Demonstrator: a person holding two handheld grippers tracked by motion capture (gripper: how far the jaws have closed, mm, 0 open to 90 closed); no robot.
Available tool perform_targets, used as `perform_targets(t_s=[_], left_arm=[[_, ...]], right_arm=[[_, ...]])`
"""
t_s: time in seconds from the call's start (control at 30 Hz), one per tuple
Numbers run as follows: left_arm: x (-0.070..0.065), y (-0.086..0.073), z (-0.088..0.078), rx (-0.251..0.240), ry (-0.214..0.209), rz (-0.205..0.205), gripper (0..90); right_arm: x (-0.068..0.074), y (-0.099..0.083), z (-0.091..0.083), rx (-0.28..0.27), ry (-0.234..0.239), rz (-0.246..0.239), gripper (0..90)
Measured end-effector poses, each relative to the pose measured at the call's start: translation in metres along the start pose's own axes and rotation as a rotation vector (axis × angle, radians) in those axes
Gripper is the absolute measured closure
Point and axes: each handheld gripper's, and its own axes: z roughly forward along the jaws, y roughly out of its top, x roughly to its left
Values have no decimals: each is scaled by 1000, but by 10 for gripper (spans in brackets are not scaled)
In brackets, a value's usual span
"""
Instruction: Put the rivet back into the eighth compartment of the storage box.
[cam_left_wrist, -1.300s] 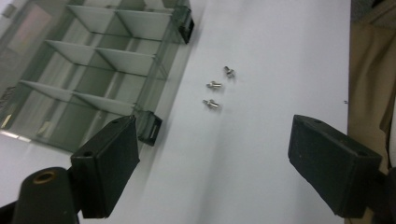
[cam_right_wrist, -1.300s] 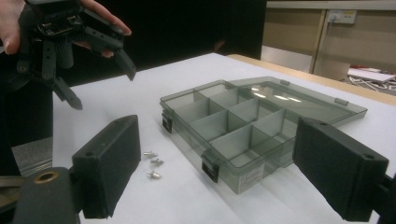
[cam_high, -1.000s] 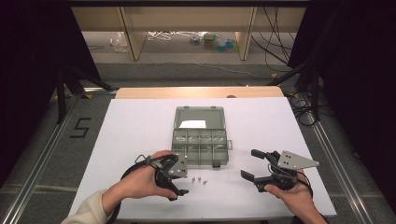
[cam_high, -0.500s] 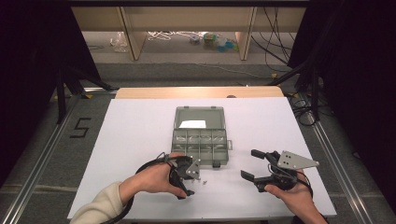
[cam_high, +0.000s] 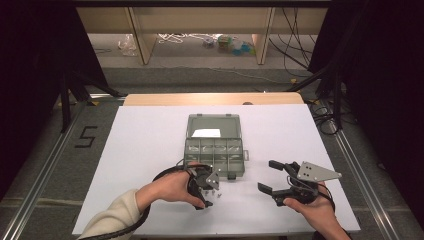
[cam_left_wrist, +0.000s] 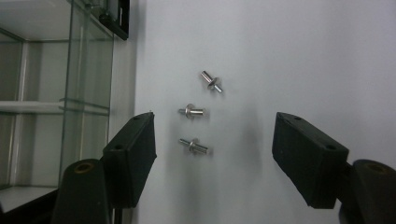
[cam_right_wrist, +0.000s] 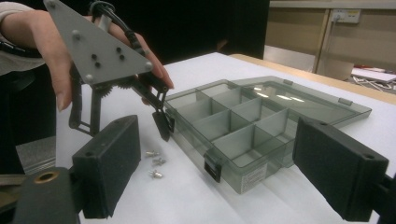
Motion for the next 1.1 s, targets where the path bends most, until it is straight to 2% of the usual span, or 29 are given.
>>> perform_targets(t_s=[0.33,0.37,0.43,0.57,0.6,0.67,0.77,0.8,0.83,0.87,0.9,1.0,1.1], left_arm=[[4,-1,5,27,-21,-16,341],[5,-1,5,48,-25,4,343],[5,-2,8,35,-32,-25,343],[5,-3,10,45,-39,-31,344],[7,-3,9,63,-43,-16,347],[6,-3,11,43,-49,-51,351],[7,-4,10,46,-61,-60,367],[7,-4,10,47,-65,-62,367],[9,-3,10,65,-68,-40,370],[10,-3,10,68,-70,-37,371],[9,-2,11,54,-74,-68,373],[12,-1,10,83,-78,-47,396],[12,-1,10,79,-79,-61,440]], right_arm=[[0,0,0,1,2,0,163],[0,0,0,2,2,0,163],[0,0,0,2,7,3,163],[0,0,0,2,2,7,163],[0,0,0,1,3,7,163],[0,0,0,2,3,9,163],[0,0,0,2,4,8,163],[0,0,0,2,3,7,163],[0,0,0,2,3,8,163],[0,0,0,2,2,8,163],[1,0,-1,4,-1,7,163],[1,0,-1,4,0,6,163],[1,0,-1,3,0,6,163]])
